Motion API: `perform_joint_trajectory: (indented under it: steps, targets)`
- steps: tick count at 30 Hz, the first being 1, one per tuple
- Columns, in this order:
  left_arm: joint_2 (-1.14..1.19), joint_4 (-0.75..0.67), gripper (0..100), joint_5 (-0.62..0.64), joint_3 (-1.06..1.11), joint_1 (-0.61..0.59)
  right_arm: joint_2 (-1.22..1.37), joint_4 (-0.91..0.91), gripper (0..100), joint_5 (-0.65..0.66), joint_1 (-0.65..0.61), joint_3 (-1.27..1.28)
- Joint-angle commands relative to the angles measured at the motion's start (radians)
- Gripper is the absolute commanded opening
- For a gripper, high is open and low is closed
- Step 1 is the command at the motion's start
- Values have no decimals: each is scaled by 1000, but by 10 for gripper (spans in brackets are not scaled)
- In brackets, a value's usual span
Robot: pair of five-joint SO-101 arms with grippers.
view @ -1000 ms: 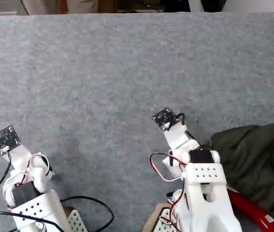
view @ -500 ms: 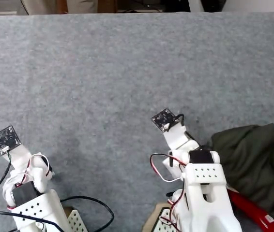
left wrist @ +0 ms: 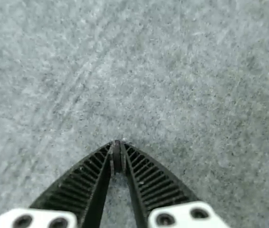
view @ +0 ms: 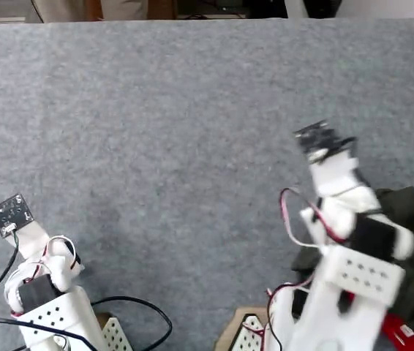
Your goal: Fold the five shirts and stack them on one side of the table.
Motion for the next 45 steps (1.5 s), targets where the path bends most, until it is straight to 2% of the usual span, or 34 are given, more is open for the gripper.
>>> perform_joint_trajectory:
  steps: [1, 5, 9, 13, 15, 18, 19, 20, 26, 28, 30, 36, 39, 42, 45]
  targets:
    - [-82, 5, 19, -6, 8, -6, 47, 181, 253, 8, 77, -214]
    - [-82, 5, 19, 0, 8, -3, 154, 178, 264, 71, 186, -125]
    - [-82, 5, 19, 0, 8, -3, 282, -5, 264, 115, 302, 56]
    - [-82, 11, 19, 0, 8, -8, 384, -149, 260, 138, 326, 147]
    - [-82, 11, 19, 0, 8, -5, 403, -172, 203, 137, 321, 142]
    - [-82, 11, 19, -2, 8, -3, 403, -172, 22, 135, 321, 93]
    - [-82, 11, 19, -2, 8, -3, 403, -167, 0, 135, 325, 74]
    - [-82, 9, 19, -2, 8, -3, 403, -158, 23, 129, 326, 54]
    - [-82, 11, 19, 0, 8, -8, 283, -63, 5, 66, 303, -122]
    - [-82, 11, 19, -3, 8, -8, 214, -26, 5, 35, 228, -200]
    - [-82, 11, 19, -2, 8, -8, 162, 17, 5, 12, 91, -272]
    - [-82, 11, 19, 0, 8, -9, 134, -9, 7, -98, -527, -409]
    - [-82, 11, 19, 0, 8, -9, 176, -61, 6, -163, -796, -460]
    - [-82, 11, 19, 0, 8, -9, 249, -121, 5, -176, -990, -489]
    - [-82, 11, 19, 0, 8, -11, 340, -193, 5, -169, -1121, -527]
